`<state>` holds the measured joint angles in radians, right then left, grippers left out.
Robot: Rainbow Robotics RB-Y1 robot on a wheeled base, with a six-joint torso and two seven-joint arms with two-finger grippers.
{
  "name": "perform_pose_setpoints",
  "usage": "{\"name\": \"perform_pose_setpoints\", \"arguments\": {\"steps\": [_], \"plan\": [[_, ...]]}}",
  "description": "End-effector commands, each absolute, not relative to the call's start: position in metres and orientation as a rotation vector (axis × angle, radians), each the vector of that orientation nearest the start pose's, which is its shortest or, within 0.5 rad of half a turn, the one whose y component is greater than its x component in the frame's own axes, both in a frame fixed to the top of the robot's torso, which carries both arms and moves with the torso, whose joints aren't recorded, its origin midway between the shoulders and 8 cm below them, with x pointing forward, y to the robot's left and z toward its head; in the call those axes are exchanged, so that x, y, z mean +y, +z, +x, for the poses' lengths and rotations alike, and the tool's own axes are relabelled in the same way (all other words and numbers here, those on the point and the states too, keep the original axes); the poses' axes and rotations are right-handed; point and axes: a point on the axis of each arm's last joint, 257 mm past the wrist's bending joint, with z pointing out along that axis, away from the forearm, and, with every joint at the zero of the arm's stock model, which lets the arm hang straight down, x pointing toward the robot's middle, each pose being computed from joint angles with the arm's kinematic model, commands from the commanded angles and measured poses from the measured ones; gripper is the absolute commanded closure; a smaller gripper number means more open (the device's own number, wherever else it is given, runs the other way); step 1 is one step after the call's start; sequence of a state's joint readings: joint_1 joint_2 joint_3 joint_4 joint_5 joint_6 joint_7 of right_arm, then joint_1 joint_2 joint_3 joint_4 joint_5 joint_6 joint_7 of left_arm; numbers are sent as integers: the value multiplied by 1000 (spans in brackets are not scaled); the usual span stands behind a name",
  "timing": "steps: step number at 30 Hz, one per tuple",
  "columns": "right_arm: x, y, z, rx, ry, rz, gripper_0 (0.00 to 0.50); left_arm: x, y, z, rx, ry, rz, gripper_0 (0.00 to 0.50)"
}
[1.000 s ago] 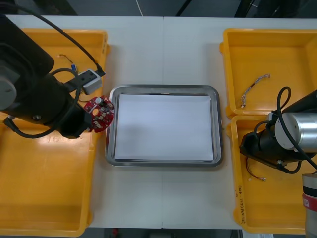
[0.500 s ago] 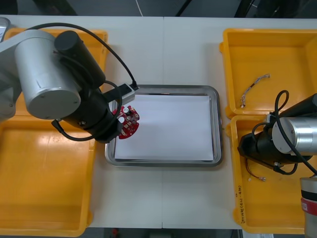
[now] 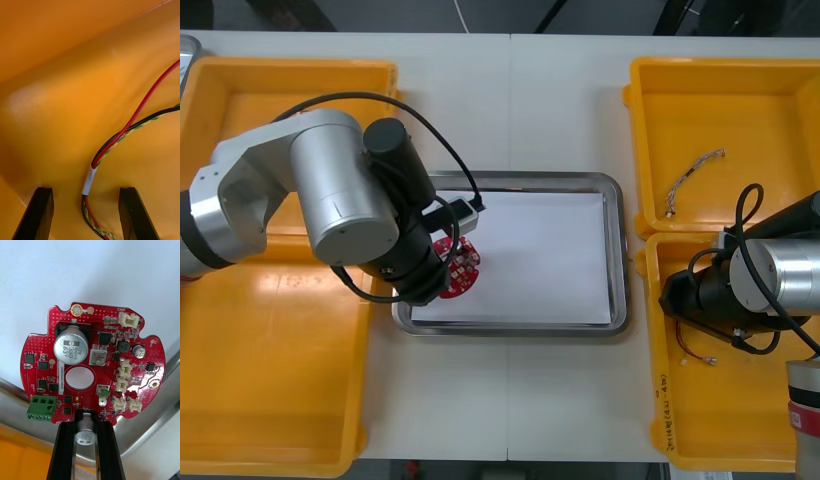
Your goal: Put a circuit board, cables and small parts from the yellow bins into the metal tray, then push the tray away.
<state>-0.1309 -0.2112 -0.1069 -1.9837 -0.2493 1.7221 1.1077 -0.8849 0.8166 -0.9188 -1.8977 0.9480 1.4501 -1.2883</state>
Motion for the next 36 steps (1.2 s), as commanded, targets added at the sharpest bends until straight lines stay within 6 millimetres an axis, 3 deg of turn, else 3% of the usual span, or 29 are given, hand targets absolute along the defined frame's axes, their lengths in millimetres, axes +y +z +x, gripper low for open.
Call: {"name": "perform_pose_setpoints", "arguments": {"steps": [1, 4, 5, 11, 13, 15, 16, 17, 19, 21, 29, 36], "plan": [[-262, -329, 384, 2723, 184, 638, 321, 94, -246, 436, 2539, 40, 1077, 498], [-262, -328, 384, 2723, 186, 639, 439, 90, -251, 437, 2542, 30, 1069, 499], [-263, -328, 384, 2721, 188, 642, 500, 88, -253, 437, 2543, 27, 1069, 499], [-267, -321, 384, 2714, 178, 620, 500, 88, -255, 434, 2555, 27, 1070, 494], [-270, -317, 384, 2710, 174, 619, 500, 88, -255, 432, 2559, 23, 1070, 382], [-275, -310, 382, 2705, 167, 613, 500, 90, -255, 430, 2564, 23, 1068, 222], [-276, -308, 381, 2706, 166, 611, 500, 90, -255, 430, 2564, 24, 1068, 190], [-278, -304, 381, 2703, 159, 603, 500, 92, -253, 430, 2562, 30, 1066, 123], [-285, -295, 379, 2696, 139, 584, 500, 94, -251, 429, 2563, 37, 1065, 44], [-290, -288, 378, 2691, 124, 574, 500, 96, -251, 427, 2568, 38, 1061, 0], [-302, -257, 364, 2696, 179, 541, 500, 103, -233, 429, 2572, 46, 1023, 0], [-313, -220, 365, 2631, 184, 458, 500, 119, -194, 433, 2606, 40, 940, 0]]}}
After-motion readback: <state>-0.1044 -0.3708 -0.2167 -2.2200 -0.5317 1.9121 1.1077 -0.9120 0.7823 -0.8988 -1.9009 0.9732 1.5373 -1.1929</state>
